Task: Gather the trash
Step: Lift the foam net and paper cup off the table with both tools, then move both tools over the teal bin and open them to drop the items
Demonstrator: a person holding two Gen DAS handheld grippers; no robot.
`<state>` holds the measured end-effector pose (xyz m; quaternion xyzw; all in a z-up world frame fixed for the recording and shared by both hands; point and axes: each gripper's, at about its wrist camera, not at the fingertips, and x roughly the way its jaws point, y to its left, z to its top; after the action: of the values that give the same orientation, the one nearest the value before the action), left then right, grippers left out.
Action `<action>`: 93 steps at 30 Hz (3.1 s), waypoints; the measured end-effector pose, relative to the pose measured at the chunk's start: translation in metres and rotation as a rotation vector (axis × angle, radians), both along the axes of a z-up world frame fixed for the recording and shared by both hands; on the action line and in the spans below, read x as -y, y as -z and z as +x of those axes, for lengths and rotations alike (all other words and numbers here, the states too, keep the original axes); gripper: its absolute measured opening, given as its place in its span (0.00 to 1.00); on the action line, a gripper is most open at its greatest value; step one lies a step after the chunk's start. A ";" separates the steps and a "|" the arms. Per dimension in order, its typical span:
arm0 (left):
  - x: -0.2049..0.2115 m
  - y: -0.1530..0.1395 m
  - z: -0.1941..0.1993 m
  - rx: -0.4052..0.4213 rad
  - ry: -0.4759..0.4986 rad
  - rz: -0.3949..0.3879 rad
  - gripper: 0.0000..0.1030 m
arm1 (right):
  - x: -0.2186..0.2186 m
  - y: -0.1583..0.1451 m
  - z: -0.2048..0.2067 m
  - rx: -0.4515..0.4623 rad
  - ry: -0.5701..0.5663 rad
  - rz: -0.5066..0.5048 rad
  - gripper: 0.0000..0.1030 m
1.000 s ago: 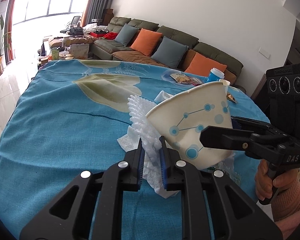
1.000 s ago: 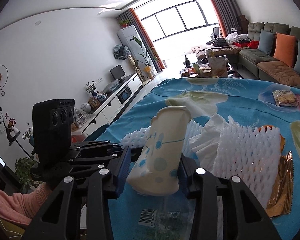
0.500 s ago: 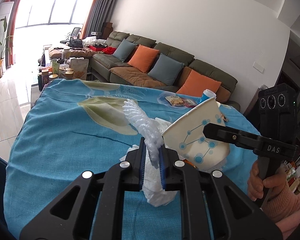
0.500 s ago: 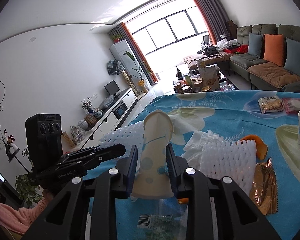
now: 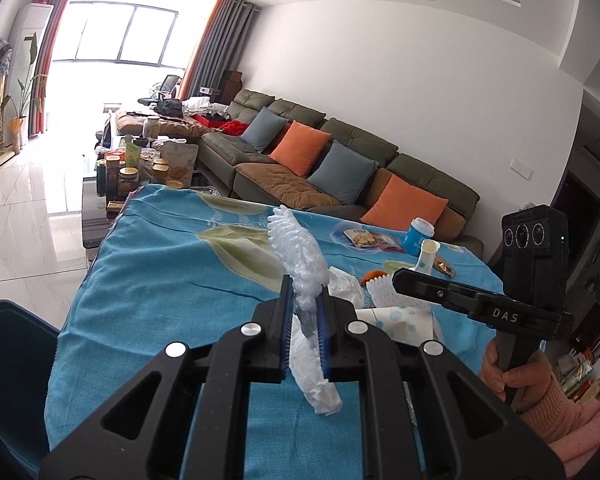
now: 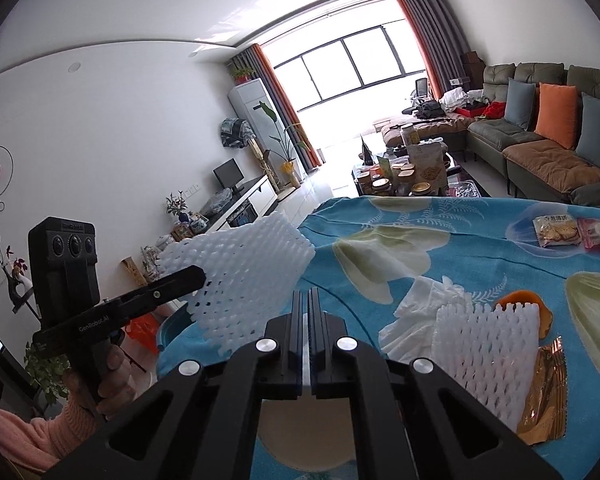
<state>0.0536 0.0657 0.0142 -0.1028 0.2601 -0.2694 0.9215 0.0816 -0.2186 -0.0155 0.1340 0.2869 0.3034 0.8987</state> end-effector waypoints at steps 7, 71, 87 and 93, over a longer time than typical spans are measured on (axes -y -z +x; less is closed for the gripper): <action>-0.017 0.009 -0.008 -0.027 -0.029 -0.005 0.11 | 0.011 0.014 -0.005 -0.039 0.055 -0.009 0.50; -0.198 0.018 -0.091 -0.046 -0.405 -0.029 0.11 | -0.149 -0.007 0.002 -0.071 -0.351 0.053 0.03; -0.243 0.029 -0.104 -0.085 -0.511 0.003 0.11 | -0.217 -0.002 0.025 -0.095 -0.407 0.032 0.02; -0.248 0.037 -0.100 -0.106 -0.538 0.012 0.11 | -0.237 0.000 0.033 -0.114 -0.412 0.015 0.02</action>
<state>-0.0460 0.3138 -0.0231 -0.1768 0.2730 -0.0075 0.9456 0.1144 0.0185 -0.0160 0.0962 0.3562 0.4748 0.7990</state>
